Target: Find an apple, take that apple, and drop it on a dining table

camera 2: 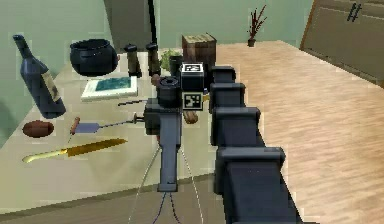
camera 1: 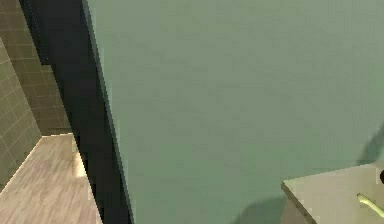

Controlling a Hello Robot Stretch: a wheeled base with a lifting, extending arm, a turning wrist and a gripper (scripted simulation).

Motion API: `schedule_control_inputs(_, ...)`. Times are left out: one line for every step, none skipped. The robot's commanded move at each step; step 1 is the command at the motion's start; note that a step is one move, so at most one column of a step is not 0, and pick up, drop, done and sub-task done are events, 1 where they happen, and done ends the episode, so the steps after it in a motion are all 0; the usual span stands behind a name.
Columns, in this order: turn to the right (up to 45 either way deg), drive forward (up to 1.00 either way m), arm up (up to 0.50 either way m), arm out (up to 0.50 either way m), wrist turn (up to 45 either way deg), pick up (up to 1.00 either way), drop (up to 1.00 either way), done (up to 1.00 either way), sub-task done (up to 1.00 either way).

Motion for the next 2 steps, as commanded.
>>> schedule_control_inputs(0.0, 0.00, 0.00, 0.00, 45.0, 0.00, 0.00, 0.00, 0.00)
schedule_control_inputs(0.0, 0.00, 0.00, 0.00, 45.0, 0.00, 0.00, 0.00, 0.00)
